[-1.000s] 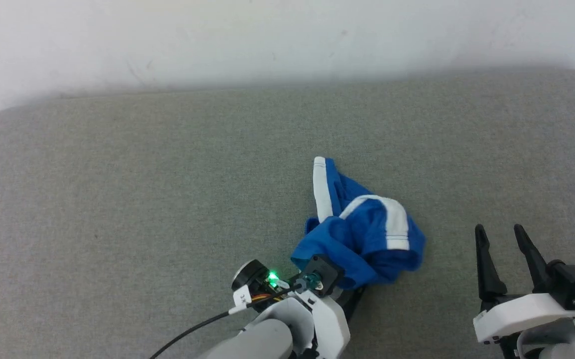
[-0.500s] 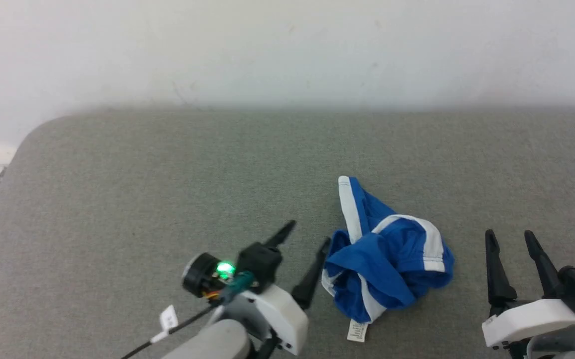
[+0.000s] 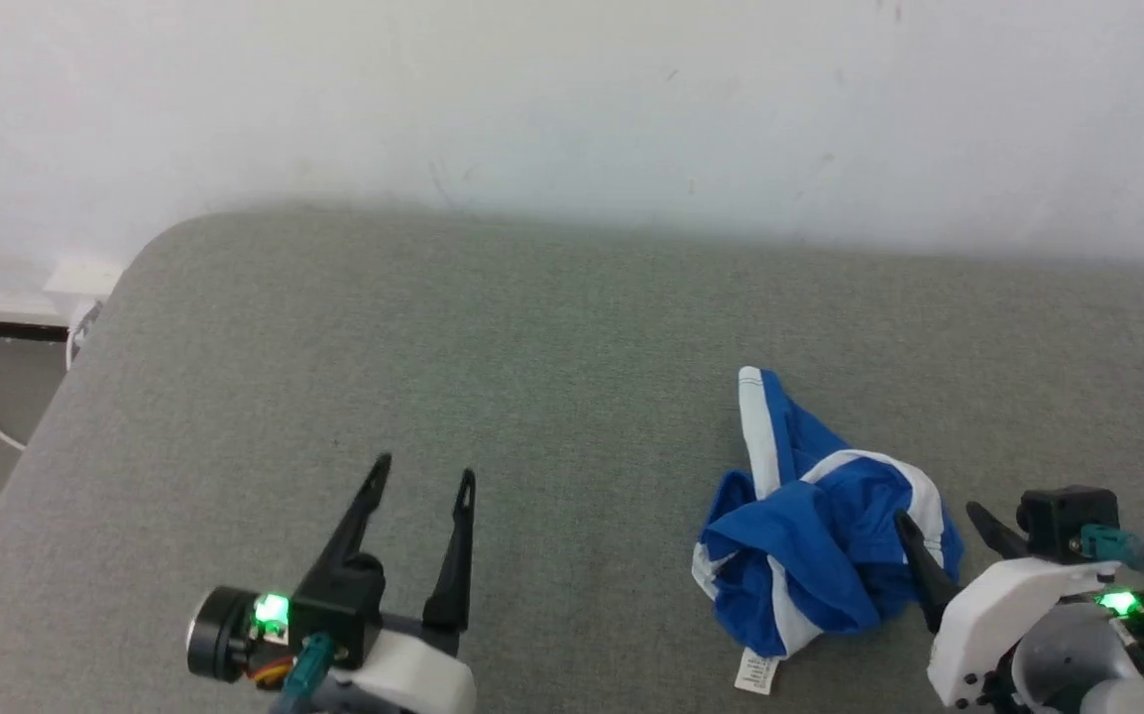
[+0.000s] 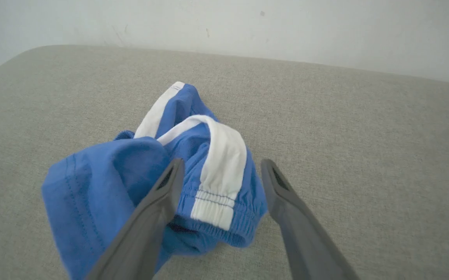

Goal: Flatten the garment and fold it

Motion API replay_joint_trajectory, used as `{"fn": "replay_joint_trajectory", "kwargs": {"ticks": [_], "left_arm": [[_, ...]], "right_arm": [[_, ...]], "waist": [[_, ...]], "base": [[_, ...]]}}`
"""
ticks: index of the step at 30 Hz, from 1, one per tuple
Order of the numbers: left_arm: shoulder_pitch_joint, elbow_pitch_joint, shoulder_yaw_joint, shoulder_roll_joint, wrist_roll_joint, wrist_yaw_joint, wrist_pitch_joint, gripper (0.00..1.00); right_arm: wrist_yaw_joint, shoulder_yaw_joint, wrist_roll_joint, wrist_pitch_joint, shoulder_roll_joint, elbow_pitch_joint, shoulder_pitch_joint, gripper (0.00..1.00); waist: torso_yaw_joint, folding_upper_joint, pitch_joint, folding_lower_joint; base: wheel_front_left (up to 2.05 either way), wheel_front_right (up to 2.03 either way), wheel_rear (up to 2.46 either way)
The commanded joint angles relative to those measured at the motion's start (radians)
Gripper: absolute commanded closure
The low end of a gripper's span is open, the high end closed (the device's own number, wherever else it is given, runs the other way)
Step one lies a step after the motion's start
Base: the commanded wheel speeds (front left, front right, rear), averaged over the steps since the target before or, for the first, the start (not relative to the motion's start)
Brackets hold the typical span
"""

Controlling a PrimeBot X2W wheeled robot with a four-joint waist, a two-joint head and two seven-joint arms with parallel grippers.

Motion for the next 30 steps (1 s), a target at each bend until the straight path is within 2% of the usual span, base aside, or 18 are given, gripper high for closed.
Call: {"fn": "replay_joint_trajectory", "kwargs": {"ticks": [1, 6, 11, 14, 15, 16, 23, 30], "left_arm": [[0.030, 0.000, 0.020, -0.019, 0.020, -0.021, -0.005, 0.00], [0.068, 0.021, 0.085, -0.076, 0.067, -0.087, -0.005, 0.00], [0.074, 0.042, 0.139, -0.132, 0.105, -0.146, -0.005, 0.00], [0.078, 0.052, 0.160, -0.151, 0.117, -0.166, -0.005, 0.00], [0.079, 0.056, 0.169, -0.158, 0.125, -0.175, -0.005, 0.00], [0.081, 0.058, 0.178, -0.166, 0.133, -0.183, -0.005, 0.00], [0.096, 0.078, 0.231, -0.203, 0.180, -0.233, -0.005, 0.00], [0.129, 0.088, 0.272, -0.239, 0.209, -0.265, -0.005, 0.00]], "right_arm": [[-0.001, -0.012, -0.020, 0.040, -0.012, -0.003, -0.016, 0.00], [-0.001, -0.026, -0.043, 0.144, -0.012, 0.030, -0.038, 0.00], [-0.001, -0.042, -0.071, 0.151, -0.005, 0.084, -0.054, 0.00], [-0.001, -0.046, -0.080, 0.138, 0.000, 0.107, -0.059, 0.00], [-0.001, -0.048, -0.078, 0.131, 0.003, 0.117, -0.061, 0.52], [-0.001, -0.055, -0.073, 0.117, 0.007, 0.123, -0.065, 0.98], [-0.001, -0.138, -0.033, 0.028, 0.019, 0.112, -0.096, 1.00], [-0.001, -0.315, -0.056, 0.019, -0.042, -0.001, -0.168, 1.00]], "waist": [[0.026, 0.0000, 0.012, 0.0000], [0.062, 0.0000, 0.037, 0.0000], [0.079, 0.0000, 0.066, 0.0000], [0.078, 0.0000, 0.074, 0.0000], [0.076, 0.0000, 0.077, 0.0000], [0.074, 0.0000, 0.080, 0.0000], [0.035, 0.0000, 0.058, 0.0000], [0.001, 0.0000, 0.017, 0.0000]], "base": [[0.00, 0.00, 0.00], [0.00, 0.00, 0.00], [0.00, 0.00, 0.00], [0.00, 0.00, 0.00], [0.00, 0.00, 0.00], [0.00, 0.00, 0.00], [0.00, 0.00, 0.00], [0.00, 0.00, 0.00]]}}
